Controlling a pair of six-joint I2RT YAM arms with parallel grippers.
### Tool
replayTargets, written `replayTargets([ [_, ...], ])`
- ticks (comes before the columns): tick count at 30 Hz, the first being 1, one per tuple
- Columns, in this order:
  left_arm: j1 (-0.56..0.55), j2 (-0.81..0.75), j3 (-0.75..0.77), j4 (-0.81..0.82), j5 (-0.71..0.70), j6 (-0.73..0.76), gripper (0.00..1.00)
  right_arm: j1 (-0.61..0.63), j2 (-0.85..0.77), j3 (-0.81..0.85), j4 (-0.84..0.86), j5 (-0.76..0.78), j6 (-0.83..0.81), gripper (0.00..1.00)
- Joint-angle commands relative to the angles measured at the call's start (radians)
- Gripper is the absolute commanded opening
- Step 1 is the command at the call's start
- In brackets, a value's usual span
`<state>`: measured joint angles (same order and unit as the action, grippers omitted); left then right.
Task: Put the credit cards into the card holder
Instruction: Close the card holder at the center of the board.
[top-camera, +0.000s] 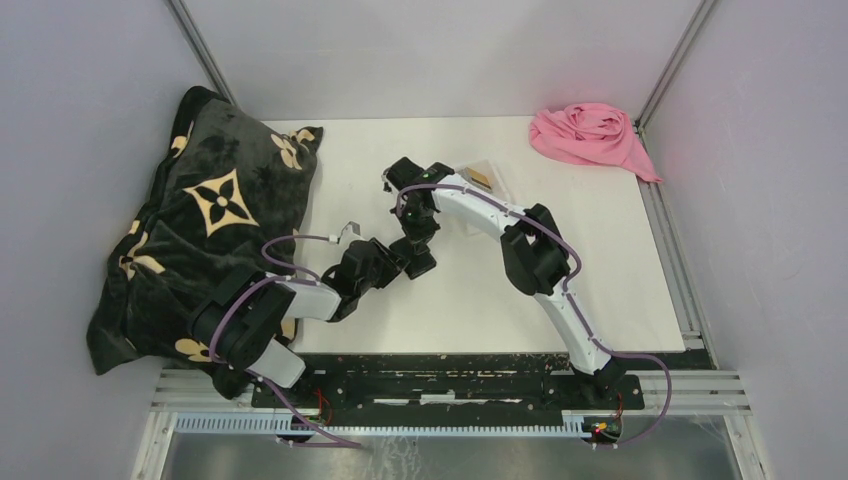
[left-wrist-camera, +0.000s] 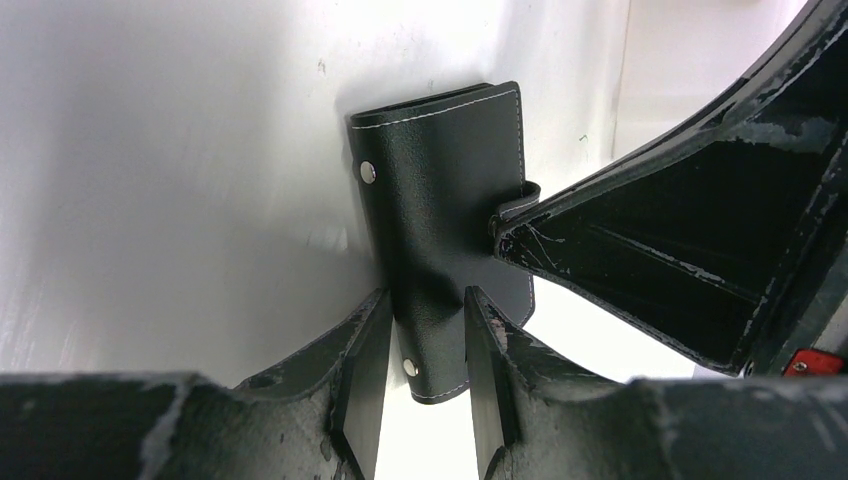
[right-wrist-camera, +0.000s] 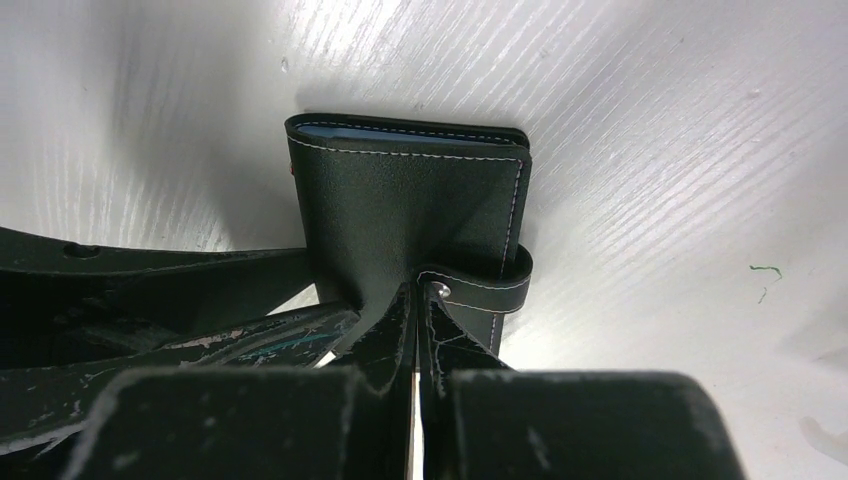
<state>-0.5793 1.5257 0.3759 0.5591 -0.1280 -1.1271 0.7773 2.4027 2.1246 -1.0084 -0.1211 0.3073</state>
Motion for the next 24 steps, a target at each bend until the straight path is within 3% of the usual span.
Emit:
replayTargets([
  [1, -0.011, 0.065, -0.004, -0.111, 0.012, 0.032, 0.42, -0.012, 0.099, -0.009, -0.038, -0.003, 0.020, 0.01],
  [17, -0.011, 0.121, 0.003, -0.090, 0.032, 0.029, 0.42, -0.069, 0.198, 0.019, -0.085, -0.106, 0.050, 0.02],
  [24, -0.013, 0.105, 0.048, -0.120, 0.035, 0.061, 0.50, -0.069, 0.137, 0.067, -0.066, -0.131, 0.004, 0.33],
])
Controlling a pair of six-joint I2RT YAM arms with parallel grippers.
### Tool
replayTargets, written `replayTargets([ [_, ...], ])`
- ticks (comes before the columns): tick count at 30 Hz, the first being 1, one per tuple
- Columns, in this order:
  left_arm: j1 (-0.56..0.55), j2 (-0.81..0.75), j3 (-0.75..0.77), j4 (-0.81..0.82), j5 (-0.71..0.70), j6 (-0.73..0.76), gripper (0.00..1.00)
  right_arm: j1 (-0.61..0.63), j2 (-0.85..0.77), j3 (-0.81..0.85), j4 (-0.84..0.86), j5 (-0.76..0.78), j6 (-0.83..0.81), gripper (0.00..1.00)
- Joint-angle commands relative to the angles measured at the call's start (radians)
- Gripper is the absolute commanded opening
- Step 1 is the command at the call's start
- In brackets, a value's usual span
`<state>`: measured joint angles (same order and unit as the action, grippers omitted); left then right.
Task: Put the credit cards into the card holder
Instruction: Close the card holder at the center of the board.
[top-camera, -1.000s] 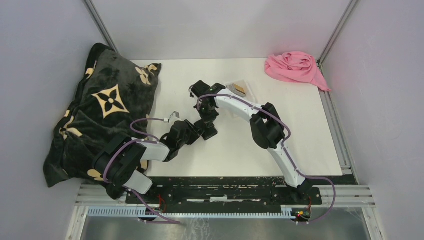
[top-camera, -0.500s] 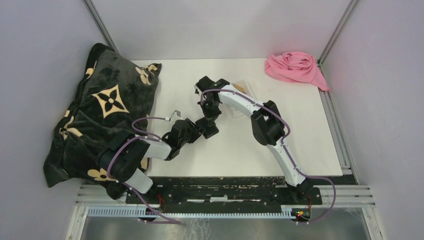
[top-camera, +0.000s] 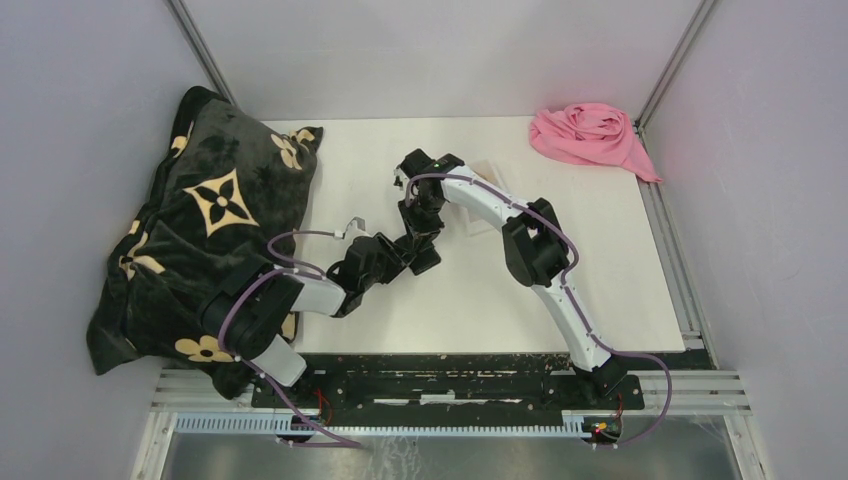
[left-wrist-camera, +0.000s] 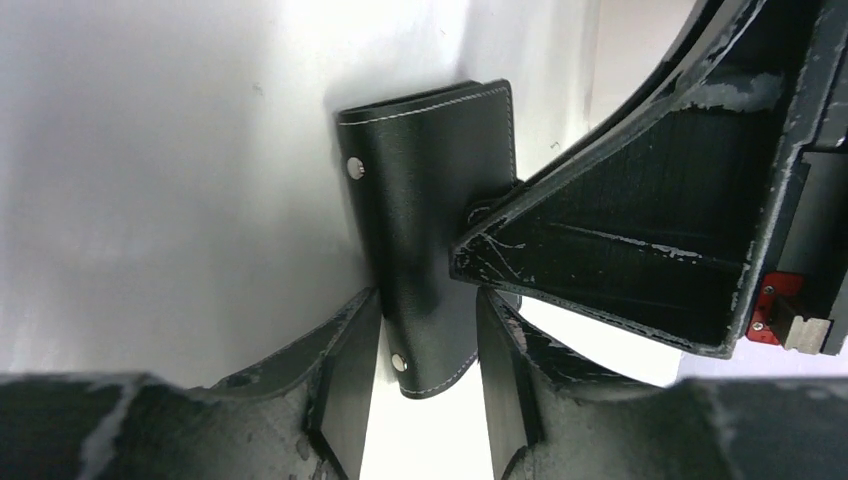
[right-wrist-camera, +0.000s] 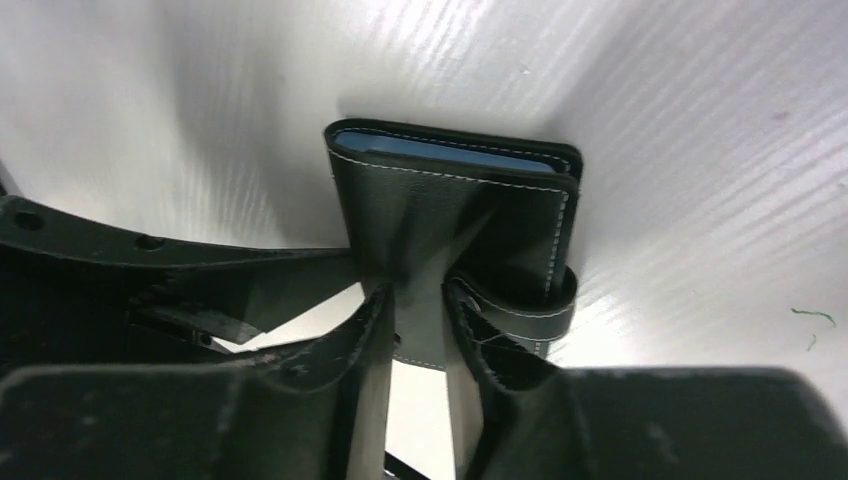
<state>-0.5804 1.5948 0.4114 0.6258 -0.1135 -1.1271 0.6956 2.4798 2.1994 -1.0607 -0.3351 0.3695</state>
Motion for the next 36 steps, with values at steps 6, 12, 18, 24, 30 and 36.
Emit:
replayTargets([
  [6, -0.010, -0.020, 0.088, -0.268, 0.005, 0.113, 0.58, 0.013, -0.023, -0.008, 0.063, 0.082, -0.067, 0.42],
  [12, -0.010, -0.131, 0.124, -0.370, -0.035, 0.169, 0.60, 0.011, -0.090, 0.037, 0.102, 0.047, -0.067, 0.45],
  [18, -0.010, -0.306, 0.125, -0.483, -0.090, 0.209, 0.63, 0.009, -0.187, 0.053, 0.122, 0.048, -0.064, 0.51],
  [24, -0.012, -0.478, 0.120, -0.583, -0.151, 0.211, 0.68, 0.003, -0.265, 0.061, 0.109, 0.055, -0.066, 0.58],
  [30, -0.015, -0.581, 0.201, -0.676, -0.259, 0.299, 0.70, -0.022, -0.453, -0.090, 0.165, 0.290, -0.115, 0.63],
  [36, -0.013, -0.573, 0.343, -0.748, -0.396, 0.448, 0.82, -0.037, -0.623, -0.286, 0.258, 0.720, -0.099, 0.80],
])
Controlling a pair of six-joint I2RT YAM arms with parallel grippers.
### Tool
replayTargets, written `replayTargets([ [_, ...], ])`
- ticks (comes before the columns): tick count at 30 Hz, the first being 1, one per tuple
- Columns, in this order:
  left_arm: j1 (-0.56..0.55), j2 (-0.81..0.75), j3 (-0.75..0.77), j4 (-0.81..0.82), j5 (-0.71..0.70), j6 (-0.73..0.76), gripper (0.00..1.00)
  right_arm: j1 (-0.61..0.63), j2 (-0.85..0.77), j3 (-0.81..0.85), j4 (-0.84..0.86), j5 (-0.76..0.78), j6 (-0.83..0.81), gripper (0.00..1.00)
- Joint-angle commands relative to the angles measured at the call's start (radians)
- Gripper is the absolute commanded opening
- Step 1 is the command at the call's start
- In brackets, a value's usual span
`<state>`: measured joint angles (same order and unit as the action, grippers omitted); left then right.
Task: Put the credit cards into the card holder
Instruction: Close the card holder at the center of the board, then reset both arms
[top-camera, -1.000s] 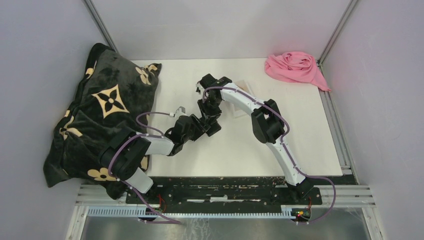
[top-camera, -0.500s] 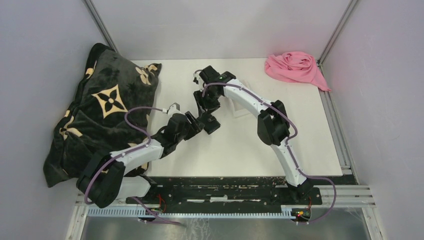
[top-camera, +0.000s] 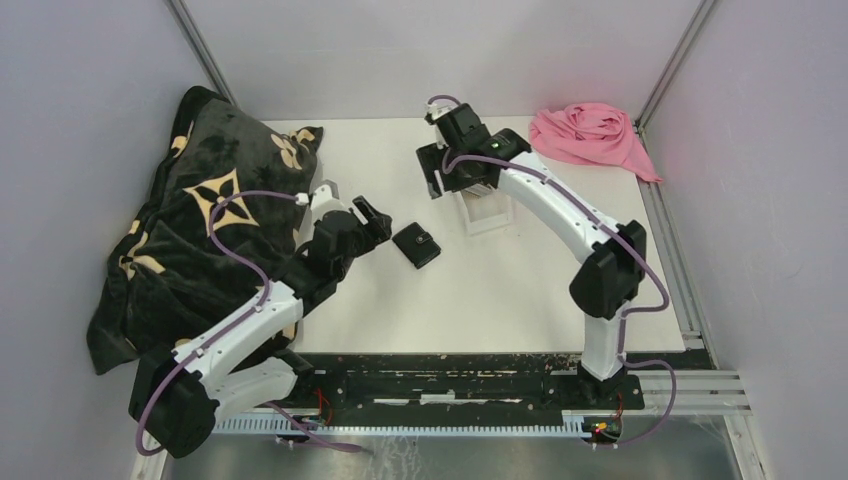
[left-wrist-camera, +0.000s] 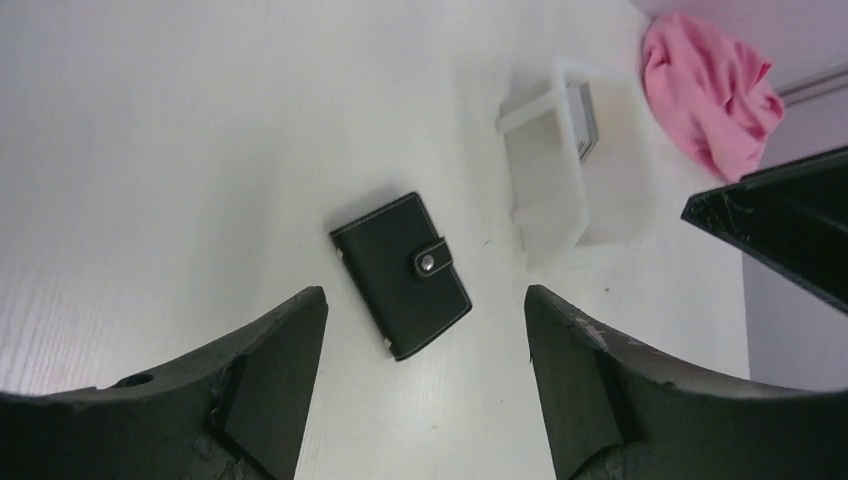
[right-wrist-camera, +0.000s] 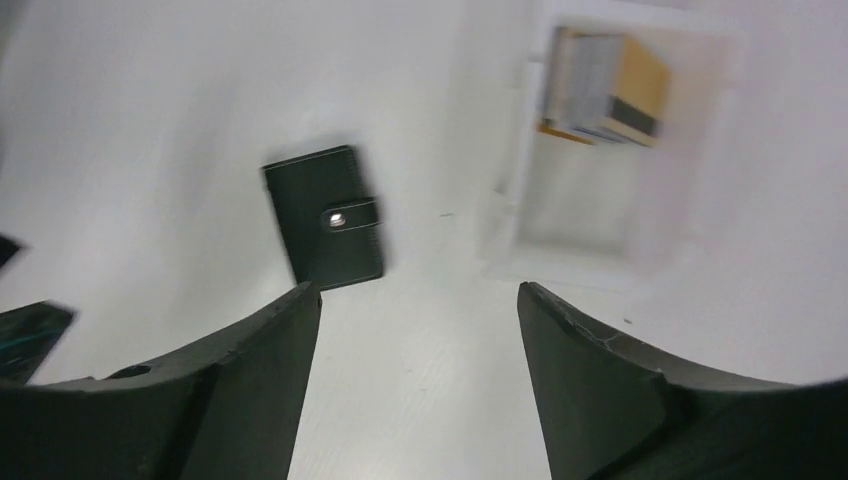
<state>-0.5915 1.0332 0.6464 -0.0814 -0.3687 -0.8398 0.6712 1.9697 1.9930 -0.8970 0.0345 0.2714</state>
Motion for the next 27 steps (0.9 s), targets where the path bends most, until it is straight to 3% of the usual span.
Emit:
replayTargets([
  [1, -0.002, -0.008, 0.121, -0.040, -0.166, 0.178, 0.98, -0.014, -0.132, -0.102, 0.101, 0.413, 0.002, 0.83],
  [5, -0.003, 0.011, 0.136, -0.017, -0.264, 0.249, 0.99, -0.014, -0.183, -0.194, 0.128, 0.570, -0.001, 0.93],
  [10, -0.002, 0.030, 0.122, 0.023, -0.339, 0.370, 0.99, -0.016, -0.215, -0.288, 0.114, 0.673, 0.015, 0.97],
  [19, -0.001, -0.001, 0.004, 0.121, -0.397, 0.486, 0.99, -0.050, -0.382, -0.495, 0.197, 0.698, 0.014, 1.00],
  [27, 0.004, -0.046, -0.060, 0.173, -0.404, 0.522, 0.99, -0.144, -0.500, -0.584, 0.248, 0.704, 0.021, 1.00],
])
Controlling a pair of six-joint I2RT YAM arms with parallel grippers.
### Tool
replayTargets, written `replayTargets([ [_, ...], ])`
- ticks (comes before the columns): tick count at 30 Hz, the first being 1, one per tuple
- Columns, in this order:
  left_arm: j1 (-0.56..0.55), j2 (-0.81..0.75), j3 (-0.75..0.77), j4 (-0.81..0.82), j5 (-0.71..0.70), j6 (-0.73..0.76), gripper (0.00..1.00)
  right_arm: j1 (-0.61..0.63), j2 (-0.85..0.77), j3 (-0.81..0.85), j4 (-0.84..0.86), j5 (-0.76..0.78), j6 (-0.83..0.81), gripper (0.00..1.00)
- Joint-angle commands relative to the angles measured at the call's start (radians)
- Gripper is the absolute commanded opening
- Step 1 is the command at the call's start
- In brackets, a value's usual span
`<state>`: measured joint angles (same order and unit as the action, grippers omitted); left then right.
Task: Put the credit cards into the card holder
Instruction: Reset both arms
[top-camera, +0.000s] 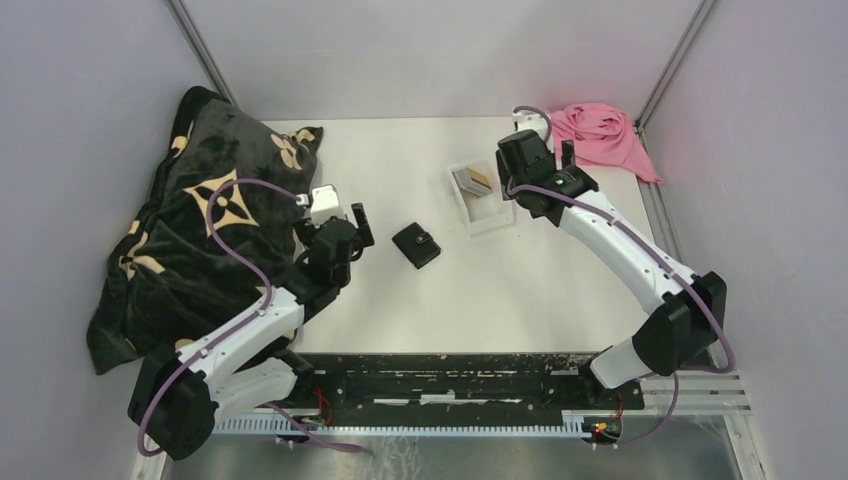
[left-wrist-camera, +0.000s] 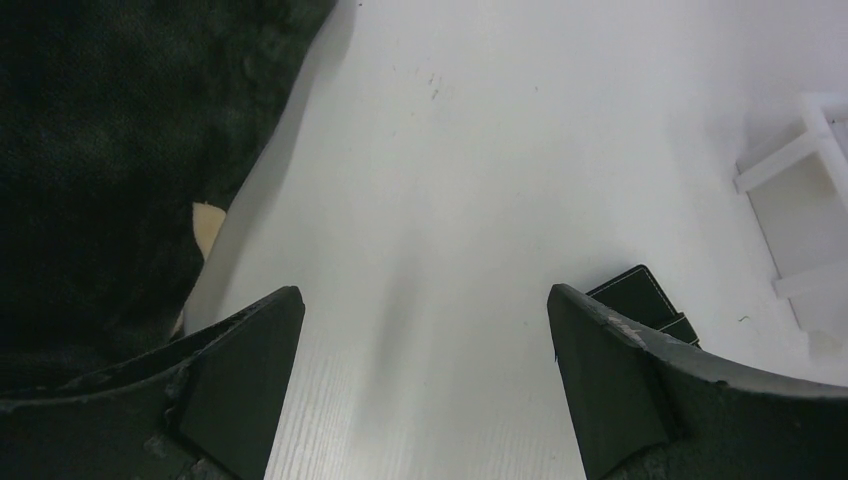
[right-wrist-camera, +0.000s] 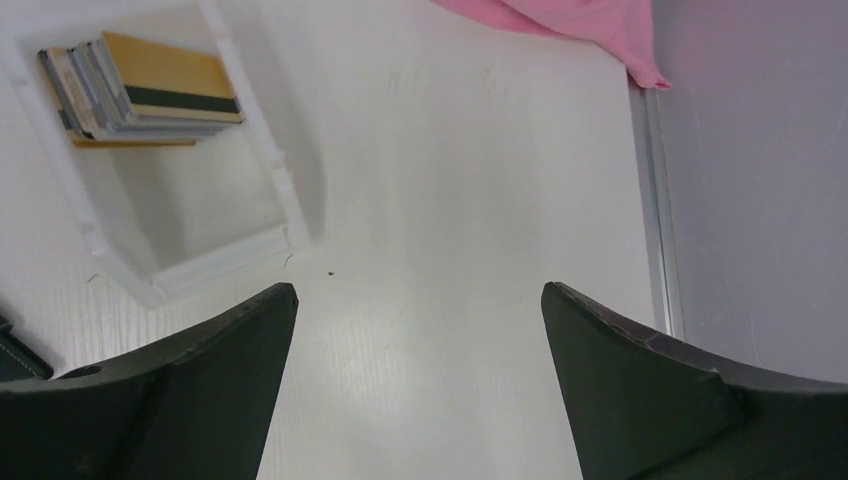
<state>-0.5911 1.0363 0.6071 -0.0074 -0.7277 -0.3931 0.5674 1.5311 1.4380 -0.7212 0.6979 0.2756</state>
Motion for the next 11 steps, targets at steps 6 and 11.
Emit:
replayTargets([
  [6, 0.017, -0.076, -0.043, 0.128, -0.045, 0.094, 0.99, -0.074, -0.079, -0.059, 0.077, 0.029, 0.018, 0.99],
  [11, 0.025, -0.088, -0.052, 0.125, -0.046, 0.092, 0.99, -0.096, -0.133, -0.114, 0.138, -0.024, 0.024, 1.00],
])
